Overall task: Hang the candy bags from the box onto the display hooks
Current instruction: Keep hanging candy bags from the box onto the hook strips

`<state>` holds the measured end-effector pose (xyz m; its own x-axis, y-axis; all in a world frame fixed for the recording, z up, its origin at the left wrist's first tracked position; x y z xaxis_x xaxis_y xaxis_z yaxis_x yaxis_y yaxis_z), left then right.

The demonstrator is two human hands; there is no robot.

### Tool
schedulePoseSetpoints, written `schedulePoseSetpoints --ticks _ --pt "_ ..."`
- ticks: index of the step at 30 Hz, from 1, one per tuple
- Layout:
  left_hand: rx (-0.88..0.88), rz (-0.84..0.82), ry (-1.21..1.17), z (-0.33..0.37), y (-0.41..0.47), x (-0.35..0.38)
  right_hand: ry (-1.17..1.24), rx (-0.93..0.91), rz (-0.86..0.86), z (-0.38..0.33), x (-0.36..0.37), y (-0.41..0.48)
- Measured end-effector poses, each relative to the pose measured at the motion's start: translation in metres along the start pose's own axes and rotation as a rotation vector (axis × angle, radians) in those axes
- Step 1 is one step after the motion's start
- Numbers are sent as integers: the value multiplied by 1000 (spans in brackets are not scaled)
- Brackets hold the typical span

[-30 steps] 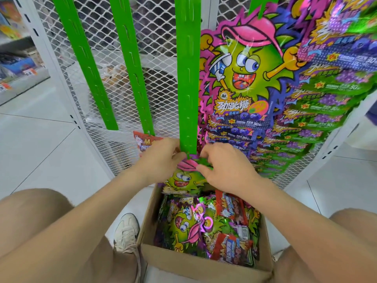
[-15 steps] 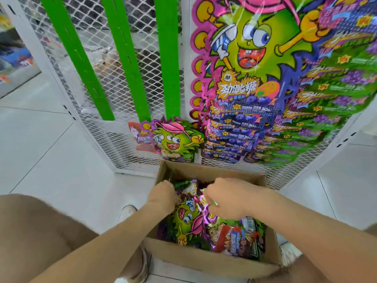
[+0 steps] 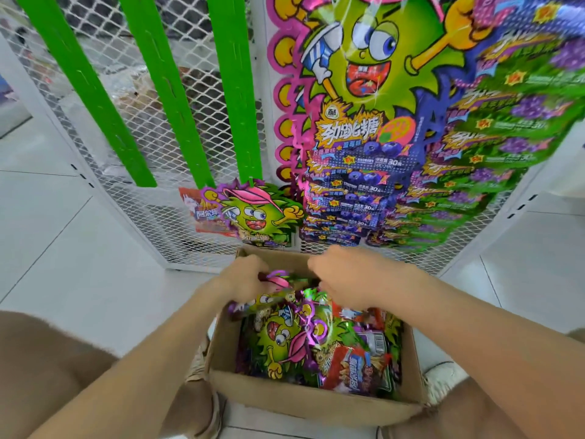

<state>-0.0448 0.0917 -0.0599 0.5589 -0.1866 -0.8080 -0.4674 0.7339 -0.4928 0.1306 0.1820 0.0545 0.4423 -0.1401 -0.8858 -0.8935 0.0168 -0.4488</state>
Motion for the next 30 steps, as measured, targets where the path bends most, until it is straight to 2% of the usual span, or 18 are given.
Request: schedulePoseSetpoints --ticks 2,6,10,14,17,20,23,25,28,30 --pt "165 -84 17 24 -26 -35 77 -29 105 6 -9 -6" --pt "308 -109 -233 55 -79 -89 316 -81 313 13 -27 -22" --pt "348 11 -496 67 -116 -126 552 -71 514 22 -44 -47" --pt "322 16 -637 70 -130 -140 715 -82 570 23 -54 -65" --pt "318 39 -663 74 -130 -142 714 -49 603 32 -51 -65" --pt "354 66 -670 85 -132 -140 706 -88 738 29 -59 -65" --pt "347 106 -616 91 -126 -135 517 -127 778 21 -63 -56" --pt "220 260 -674 80 -107 -140 450 -78 753 24 -58 -48" --pt "-83 694 -598 53 -81 -159 378 -33 676 32 -53 -39" --pt "-95 771 -636 47 -66 -168 357 5 661 36 -53 -36"
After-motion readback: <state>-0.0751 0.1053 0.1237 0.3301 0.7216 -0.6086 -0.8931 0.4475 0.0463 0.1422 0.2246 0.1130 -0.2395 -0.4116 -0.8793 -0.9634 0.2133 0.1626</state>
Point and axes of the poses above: each hand's wrist, its own y-axis towards the middle knuckle, its own x-axis out of the palm, z = x × y, the point moved 5 cm from there along y, towards the middle knuckle, and after that the axes turned 11 degrees about -x, right-handed, at the moved point
